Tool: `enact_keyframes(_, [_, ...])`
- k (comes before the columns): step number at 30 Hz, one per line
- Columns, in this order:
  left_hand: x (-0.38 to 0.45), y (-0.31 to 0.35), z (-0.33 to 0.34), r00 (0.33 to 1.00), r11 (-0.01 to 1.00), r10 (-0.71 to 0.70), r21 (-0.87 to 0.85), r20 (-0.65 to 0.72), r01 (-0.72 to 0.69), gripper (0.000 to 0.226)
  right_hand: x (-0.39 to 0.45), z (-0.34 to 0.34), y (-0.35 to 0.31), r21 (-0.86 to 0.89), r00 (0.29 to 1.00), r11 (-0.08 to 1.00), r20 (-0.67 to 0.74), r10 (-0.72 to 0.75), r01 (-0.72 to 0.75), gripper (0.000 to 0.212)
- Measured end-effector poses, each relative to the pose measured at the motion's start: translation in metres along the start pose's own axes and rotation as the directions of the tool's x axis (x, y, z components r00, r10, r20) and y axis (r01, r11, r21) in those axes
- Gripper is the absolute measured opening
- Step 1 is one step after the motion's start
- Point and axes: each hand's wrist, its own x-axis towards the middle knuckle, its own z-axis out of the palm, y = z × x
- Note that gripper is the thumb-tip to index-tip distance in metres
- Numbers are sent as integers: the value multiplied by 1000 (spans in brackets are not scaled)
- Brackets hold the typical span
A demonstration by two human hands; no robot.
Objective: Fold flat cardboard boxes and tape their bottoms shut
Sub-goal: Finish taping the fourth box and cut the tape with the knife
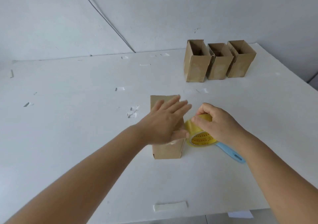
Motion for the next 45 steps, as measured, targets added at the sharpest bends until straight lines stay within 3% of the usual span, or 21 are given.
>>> enact_keyframes(3, [23, -5, 4, 993, 996, 91, 11, 74, -92, 74, 1, -8, 11, -4, 996, 999, 84, 43, -43, 15])
enact_keyframes(8, [17, -18, 16, 992, 991, 130, -33, -11, -130, 77, -1, -15, 31, 321, 978, 937, 193, 81, -141, 36])
enact_keyframes(11, [14, -20, 17, 992, 992, 127, -14, -26, -127, 74, -2, -8, 36, 516, 976, 844, 212, 40, -147, 25])
enact_keyframes(14, [14, -18, 19, 993, 993, 112, -22, -31, -112, 74, -1, -1, 41, 642, 989, 757, 141, 39, -121, 16])
enact_keyframes(16, [13, -18, 19, 995, 995, 93, -31, -24, -93, 73, 2, -2, 42, 556, 988, 822, 147, 49, -124, 14])
enact_keyframes(19, [12, -19, 19, 997, 996, 82, -43, 3, -82, 67, 8, -9, 45, 136, 976, 977, 169, 140, -164, 14])
enact_keyframes(23, [16, -17, 14, 996, 996, 83, -46, 40, -81, 71, 12, -8, 43, -78, 965, 979, 171, 199, -188, 19])
enact_keyframes(27, [22, -13, -4, 984, 996, 82, -51, 155, -75, 82, 10, -14, 41, -108, 969, 981, 169, 180, -163, 22])
enact_keyframes(31, [64, 6, -18, 964, 996, 93, -18, 247, -91, 58, 5, -15, 39, -143, 982, 985, 148, 115, -94, 16])
enact_keyframes(36, [105, 26, -11, 817, 986, 60, -163, 573, 42, 35, -3, -14, 38, -143, 995, 987, 58, 81, -72, 16])
enact_keyframes(39, [111, 25, -6, 789, 965, 87, -248, 609, 86, 10, -8, -16, 39, -155, 999, 988, 12, 29, -27, 19])
enact_keyframes(43, [109, 22, -3, 801, 941, 74, -308, 594, 141, 8, -18, -17, 42, -66, 999, 997, -40, 31, -34, 18])
enact_keyframes(45, [107, 18, -2, 813, 928, 60, -333, 580, 169, 9, -25, -16, 50, 79, 984, 996, -170, 55, -42, 19])
